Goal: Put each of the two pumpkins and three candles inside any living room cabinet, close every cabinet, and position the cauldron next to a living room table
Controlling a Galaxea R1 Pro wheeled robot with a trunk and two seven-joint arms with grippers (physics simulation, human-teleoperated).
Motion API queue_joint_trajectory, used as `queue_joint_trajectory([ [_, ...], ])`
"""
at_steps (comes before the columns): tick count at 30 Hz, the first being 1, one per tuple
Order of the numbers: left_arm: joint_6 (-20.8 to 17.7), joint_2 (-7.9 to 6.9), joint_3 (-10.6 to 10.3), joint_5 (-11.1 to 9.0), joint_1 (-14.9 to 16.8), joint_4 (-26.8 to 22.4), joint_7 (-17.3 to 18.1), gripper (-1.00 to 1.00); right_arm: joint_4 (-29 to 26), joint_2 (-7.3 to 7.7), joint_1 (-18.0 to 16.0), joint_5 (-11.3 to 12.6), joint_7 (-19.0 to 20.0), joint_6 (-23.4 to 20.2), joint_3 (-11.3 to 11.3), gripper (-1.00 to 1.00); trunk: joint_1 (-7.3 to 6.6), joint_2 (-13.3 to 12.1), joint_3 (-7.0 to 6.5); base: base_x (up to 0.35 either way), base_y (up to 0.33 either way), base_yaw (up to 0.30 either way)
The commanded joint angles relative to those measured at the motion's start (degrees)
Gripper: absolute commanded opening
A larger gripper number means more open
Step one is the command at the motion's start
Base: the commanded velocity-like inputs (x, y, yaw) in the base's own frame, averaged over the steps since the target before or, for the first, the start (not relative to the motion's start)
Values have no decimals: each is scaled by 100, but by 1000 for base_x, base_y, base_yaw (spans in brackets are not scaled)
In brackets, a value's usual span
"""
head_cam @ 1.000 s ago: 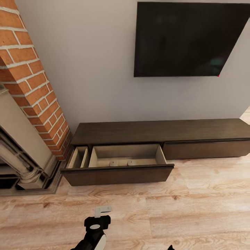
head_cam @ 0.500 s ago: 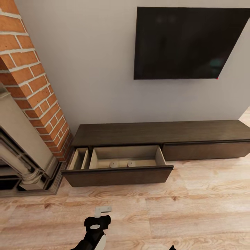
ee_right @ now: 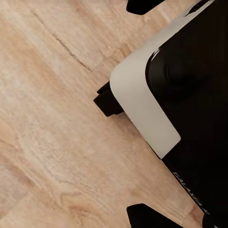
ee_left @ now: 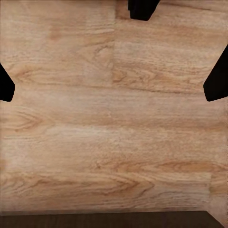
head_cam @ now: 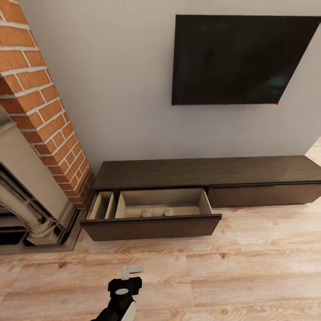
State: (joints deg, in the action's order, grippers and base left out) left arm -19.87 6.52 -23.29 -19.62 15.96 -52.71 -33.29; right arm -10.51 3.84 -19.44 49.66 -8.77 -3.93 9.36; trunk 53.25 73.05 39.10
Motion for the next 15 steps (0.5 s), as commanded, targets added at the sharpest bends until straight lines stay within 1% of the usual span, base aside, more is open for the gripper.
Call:
queue_joint_trajectory([
  [1, -17, -4, -17, -42, 4, -5, -46, 100, -26, -8, 1, 28, -40, -26, 53, 100, -23, -39, -14, 0, 0, 0],
  [6, -15, -2, -20, -42, 4, 9, -46, 100, -305, -35, 1, 20, -52, -1, 65, 100, -132, -239, -104, 0, 0, 0],
  [8, -15, -1, -23, -42, 4, 13, -46, 100, -374, -70, 3, 18, -69, 141, 127, 100, -176, -320, -144, 0, 0, -51],
  [9, -16, -1, -21, -42, 4, 14, -46, 100, -386, -88, 6, 18, -74, 326, 166, 100, -198, -360, -167, 0, 0, -111],
  [12, -90, -1, -15, -42, 4, 15, -44, 100, -396, -123, 14, 23, -74, 1059, 295, 100, -264, -480, -240, 0, 0, -154],
  [13, -147, -1, -11, -42, 4, 15, -42, 100, -397, -128, 16, 24, -77, 1205, 357, 100, -286, -520, -265, 0, 0, -174],
  [14, -223, -1, -4, -42, 4, 15, -39, 100, -398, -135, 17, 25, -85, 1341, 471, 100, -308, -560, -290, 0, 0, -180],
  [15, -261, -1, 1, -44, 4, 15, -39, 100, -398, -137, 18, 26, -92, 1401, 551, 100, -330, -600, -315, 0, 0, -183],
])
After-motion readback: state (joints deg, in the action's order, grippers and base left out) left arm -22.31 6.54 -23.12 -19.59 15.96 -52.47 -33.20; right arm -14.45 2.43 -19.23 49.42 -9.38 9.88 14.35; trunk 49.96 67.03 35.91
